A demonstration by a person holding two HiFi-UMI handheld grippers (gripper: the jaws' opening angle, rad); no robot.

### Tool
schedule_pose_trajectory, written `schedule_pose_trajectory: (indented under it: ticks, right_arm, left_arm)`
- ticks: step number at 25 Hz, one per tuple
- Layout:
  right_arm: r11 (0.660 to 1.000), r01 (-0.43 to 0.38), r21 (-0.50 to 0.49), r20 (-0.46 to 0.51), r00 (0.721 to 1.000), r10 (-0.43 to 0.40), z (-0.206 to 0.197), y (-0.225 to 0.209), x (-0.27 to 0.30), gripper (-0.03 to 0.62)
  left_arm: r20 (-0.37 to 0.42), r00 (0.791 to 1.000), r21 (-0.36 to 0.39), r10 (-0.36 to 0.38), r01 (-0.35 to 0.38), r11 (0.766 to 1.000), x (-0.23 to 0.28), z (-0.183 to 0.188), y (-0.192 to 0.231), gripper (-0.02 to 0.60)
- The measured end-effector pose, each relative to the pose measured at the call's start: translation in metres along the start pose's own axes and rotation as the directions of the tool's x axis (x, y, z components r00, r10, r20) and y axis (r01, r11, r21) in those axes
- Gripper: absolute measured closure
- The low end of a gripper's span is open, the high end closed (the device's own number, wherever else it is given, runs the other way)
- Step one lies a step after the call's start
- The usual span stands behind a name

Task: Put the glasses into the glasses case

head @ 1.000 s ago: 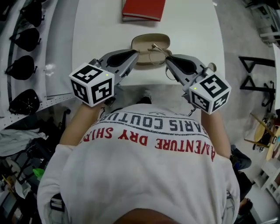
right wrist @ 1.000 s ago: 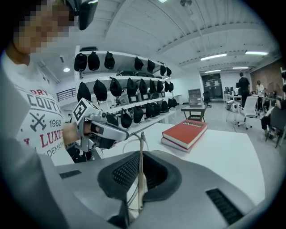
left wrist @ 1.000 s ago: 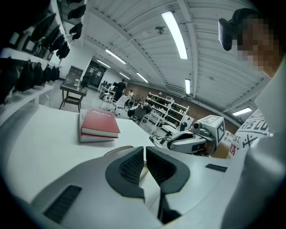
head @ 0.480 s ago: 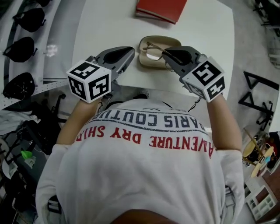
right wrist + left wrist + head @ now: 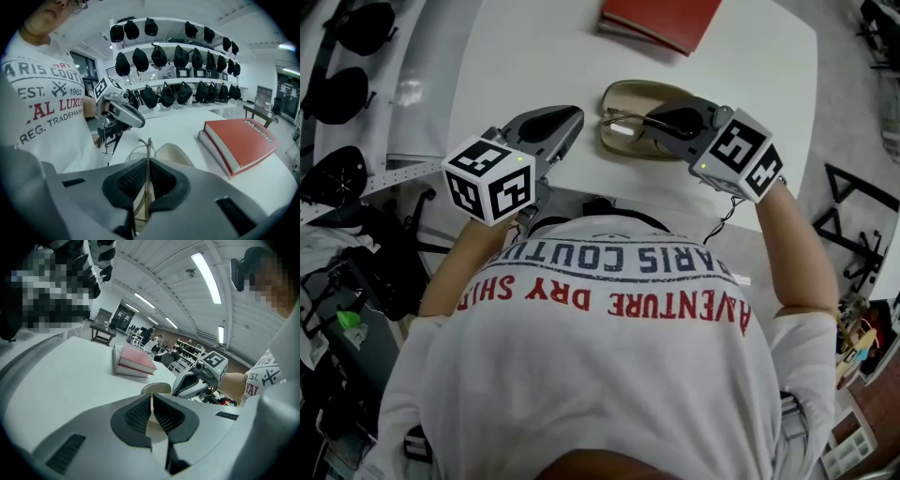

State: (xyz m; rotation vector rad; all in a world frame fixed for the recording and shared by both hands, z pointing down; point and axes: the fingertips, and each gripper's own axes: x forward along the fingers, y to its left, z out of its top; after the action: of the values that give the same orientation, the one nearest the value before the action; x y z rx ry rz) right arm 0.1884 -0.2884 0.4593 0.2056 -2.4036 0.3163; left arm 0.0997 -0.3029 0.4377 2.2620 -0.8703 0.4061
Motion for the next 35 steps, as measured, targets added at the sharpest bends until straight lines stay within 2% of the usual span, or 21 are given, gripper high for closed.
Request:
schedule_pose_trajectory:
  ticks: [5, 11, 16, 22, 24, 28, 31, 35]
  right_arm:
    - [0.997, -0.068, -0.027, -0.043, 0.997, 0.067, -0.014, 0.001, 0.012, 0.563]
    - [0.992, -0.117, -0.049, -0.113, 0.987, 0.111, -0.032, 0.001, 0.024, 0.563]
    - [0.994, -0.092, -0.062, -0.149, 0.985, 0.082, -0.038, 0.001, 0.035, 0.563]
    - [0.996, -0.064, -0.065, -0.166, 0.985, 0.052, -0.039, -0.001, 0.037, 0.562]
    - [0.997, -0.062, -0.049, -0.164, 0.985, 0.053, -0.038, -0.001, 0.038, 0.529]
    - [1.000, -0.013, -0.014, -0.121, 0.993, 0.012, -0.033, -0.005, 0.031, 0.422]
    - [0.998, 0.060, 0.002, -0.084, 0.995, -0.060, -0.028, -0.008, 0.017, 0.370]
    - [0.978, 0.203, 0.051, 0.003, 0.979, -0.203, -0.014, -0.009, -0.012, 0.362]
  left_arm:
    - [-0.001, 1.000, -0.041, 0.029, -0.029, 0.999, 0.003, -0.011, 0.010, 0.543]
    - [0.008, 0.999, -0.035, 0.047, -0.047, 0.998, 0.003, -0.015, 0.016, 0.543]
    - [0.015, 0.998, -0.012, 0.054, -0.053, 0.998, 0.000, -0.019, 0.016, 0.543]
    - [0.027, 0.998, -0.023, 0.064, -0.063, 0.998, -0.007, -0.018, 0.012, 0.543]
    - [0.020, 0.997, -0.018, 0.070, -0.070, 0.997, -0.010, -0.018, 0.012, 0.543]
    - [0.018, 0.997, -0.008, 0.078, -0.078, 0.997, -0.015, -0.013, 0.010, 0.543]
    - [0.020, 0.998, 0.003, 0.060, -0.060, 0.998, -0.016, -0.007, 0.002, 0.543]
    - [0.019, 1.000, 0.028, 0.020, -0.021, 0.999, -0.019, 0.000, -0.015, 0.543]
